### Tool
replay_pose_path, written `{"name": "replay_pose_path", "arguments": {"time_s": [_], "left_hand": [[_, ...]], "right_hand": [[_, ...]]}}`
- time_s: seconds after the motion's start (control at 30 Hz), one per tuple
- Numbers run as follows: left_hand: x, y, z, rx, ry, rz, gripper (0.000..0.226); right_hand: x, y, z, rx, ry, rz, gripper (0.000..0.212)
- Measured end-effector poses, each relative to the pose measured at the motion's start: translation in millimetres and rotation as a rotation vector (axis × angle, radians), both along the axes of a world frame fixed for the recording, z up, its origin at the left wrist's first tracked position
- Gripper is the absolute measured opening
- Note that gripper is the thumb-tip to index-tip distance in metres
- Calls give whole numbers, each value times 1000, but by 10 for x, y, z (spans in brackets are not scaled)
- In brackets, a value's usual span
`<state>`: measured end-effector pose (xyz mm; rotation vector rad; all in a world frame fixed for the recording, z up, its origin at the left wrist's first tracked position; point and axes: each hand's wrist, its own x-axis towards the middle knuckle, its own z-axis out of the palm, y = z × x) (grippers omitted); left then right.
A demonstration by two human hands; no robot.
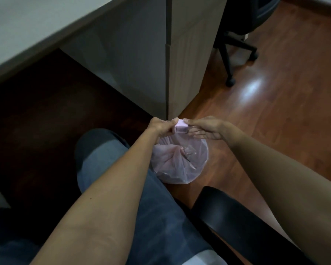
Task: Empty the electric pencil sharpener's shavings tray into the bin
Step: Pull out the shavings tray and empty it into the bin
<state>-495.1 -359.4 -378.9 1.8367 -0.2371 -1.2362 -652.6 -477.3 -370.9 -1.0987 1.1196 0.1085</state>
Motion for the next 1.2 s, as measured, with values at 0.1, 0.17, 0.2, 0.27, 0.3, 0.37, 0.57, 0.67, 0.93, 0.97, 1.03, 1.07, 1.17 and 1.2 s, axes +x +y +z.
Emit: {"name": "replay_pose_path", "arguments": {"time_s": [0.1,0.17,0.2,0.27,0.3,0.37,0.57,0.67,0.93,0.97,1.03,1.07,1.17,1.2], "left_hand": [[26,-59,24,41,15,2,48],[27,-78,78,31,34,-3,54],[28,-83,117,25,50,-1,56],[28,-90,187,11,70,12,66],[30,-99,218,5,73,18,73],[11,-104,306,-3,66,14,77],[0,-153,356,-12,66,8,85],[-24,-156,386,-7,39,23,82],[-82,-179,316,-12,-24,92,48],[-86,-187,304,-22,-7,102,51],[-105,-158,286,5,47,77,63],[-109,-139,258,22,66,63,67],[-113,-100,201,44,74,76,62],[-115,-80,193,61,83,74,58]], "right_hand": [[58,-3,-6,15,39,-28,64],[82,-12,-8,16,50,-41,73],[90,-17,-2,15,52,-47,76],[113,-23,20,11,52,-64,77],[126,-26,29,9,53,-70,77],[152,-38,43,4,56,-74,78],[154,-37,97,-21,65,-61,82],[145,-37,127,-35,56,-69,83],[106,-76,128,-83,26,-75,73],[108,-91,139,-88,28,-71,72],[97,-84,136,-91,69,-39,68],[88,-76,120,-92,85,-30,66],[80,-30,85,-111,92,-24,62],[77,-7,73,-116,100,-10,59]]}}
